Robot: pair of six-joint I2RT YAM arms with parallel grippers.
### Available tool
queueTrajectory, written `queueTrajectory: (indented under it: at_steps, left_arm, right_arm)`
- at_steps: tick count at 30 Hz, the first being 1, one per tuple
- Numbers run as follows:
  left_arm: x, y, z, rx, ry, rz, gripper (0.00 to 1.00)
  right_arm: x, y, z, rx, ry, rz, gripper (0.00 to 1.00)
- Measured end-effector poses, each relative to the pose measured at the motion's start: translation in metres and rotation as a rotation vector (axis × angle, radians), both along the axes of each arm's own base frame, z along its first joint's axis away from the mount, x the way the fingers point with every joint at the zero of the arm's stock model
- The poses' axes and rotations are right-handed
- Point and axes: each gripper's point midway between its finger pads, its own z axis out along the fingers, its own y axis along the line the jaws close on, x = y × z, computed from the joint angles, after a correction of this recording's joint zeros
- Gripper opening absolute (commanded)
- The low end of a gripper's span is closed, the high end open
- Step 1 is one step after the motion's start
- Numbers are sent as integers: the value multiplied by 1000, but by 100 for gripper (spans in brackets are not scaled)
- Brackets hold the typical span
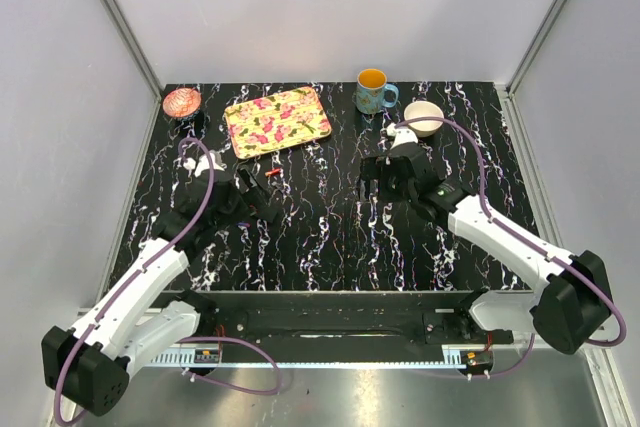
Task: Load the batteries into the remote control
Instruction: Pick up the remote control from the center of the board.
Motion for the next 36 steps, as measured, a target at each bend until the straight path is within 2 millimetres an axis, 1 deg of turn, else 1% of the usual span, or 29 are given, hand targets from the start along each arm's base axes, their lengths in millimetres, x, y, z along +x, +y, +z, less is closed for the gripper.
queueTrajectory:
  at_steps: [5, 9, 12, 19, 22, 23, 26, 30, 33, 36]
  left_arm:
    - [-2, 3, -2, -2, 2, 23, 99]
    - [-4, 9, -9, 11, 10, 42, 99]
    - [-4, 11, -11, 15, 13, 53, 99]
    - [-2, 15, -10, 19, 7, 80, 99]
    - [0, 21, -12, 22, 14, 124, 97]
    - [2, 26, -14, 24, 26, 157, 94]
    - [12, 41, -20, 28, 63, 260, 89]
    - [25, 59, -38, 19, 144, 403, 87]
    - [30, 60, -49, 12, 194, 461, 86]
    - [39, 60, -55, 8, 229, 514, 85]
  right_arm:
    - [-1, -2, -4, 10, -9, -12, 100]
    - [-7, 0, -9, 18, 2, 12, 100]
    - [-9, 3, -7, 31, 2, 36, 100]
    - [-9, 3, -1, 35, -20, 45, 99]
    - [-9, 3, -2, 34, -16, 45, 100]
    - [-9, 4, -3, 35, -13, 48, 100]
    - [-11, 7, -7, 43, 9, 56, 100]
    - [-13, 11, -10, 60, 32, 60, 100]
    - [-13, 13, -9, 77, 37, 61, 100]
    - [-16, 16, -9, 96, 44, 73, 100]
